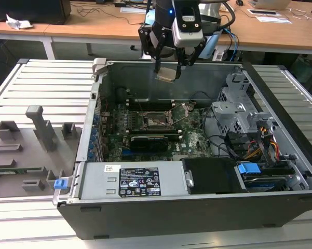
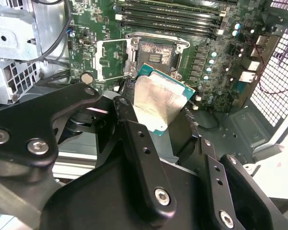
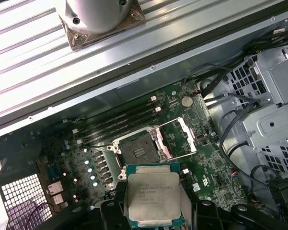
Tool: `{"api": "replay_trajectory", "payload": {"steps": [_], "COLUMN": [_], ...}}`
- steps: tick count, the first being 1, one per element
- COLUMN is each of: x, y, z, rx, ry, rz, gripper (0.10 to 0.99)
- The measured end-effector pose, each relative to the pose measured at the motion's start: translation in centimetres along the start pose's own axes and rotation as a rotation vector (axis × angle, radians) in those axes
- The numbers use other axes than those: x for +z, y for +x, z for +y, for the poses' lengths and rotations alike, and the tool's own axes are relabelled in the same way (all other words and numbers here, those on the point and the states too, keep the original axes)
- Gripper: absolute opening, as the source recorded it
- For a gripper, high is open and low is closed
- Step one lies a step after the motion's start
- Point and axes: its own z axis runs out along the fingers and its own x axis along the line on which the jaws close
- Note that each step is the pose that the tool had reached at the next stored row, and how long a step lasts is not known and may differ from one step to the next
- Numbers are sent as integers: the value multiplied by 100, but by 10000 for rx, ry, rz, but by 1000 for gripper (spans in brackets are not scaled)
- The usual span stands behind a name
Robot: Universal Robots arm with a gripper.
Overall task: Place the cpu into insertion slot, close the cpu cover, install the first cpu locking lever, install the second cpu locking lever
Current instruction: 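Place the cpu into insertion slot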
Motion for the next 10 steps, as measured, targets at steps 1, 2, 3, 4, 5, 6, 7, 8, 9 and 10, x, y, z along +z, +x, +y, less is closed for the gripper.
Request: {"api": "replay_trajectory", "payload": {"steps": [1, 2, 3, 4, 5, 6, 7, 8, 9, 10], "x": [0, 1, 1, 1, 1, 1, 2, 2, 2, 2], "y": [0, 0, 0, 0, 0, 0, 0, 0, 0, 0], "z": [0, 0, 0, 0, 0, 0, 0, 0, 0, 0], "rx": [24, 43, 66, 84, 109, 124, 153, 180, 212, 243], "ry": [-1, -1, -2, -2, -2, -3, -3, -4, -4, -5], "rz": [-2, -4, -6, -7, -10, -11, -14, -16, -19, -21], "gripper": [529, 529, 529, 529, 529, 529, 529, 529, 529, 529]}}
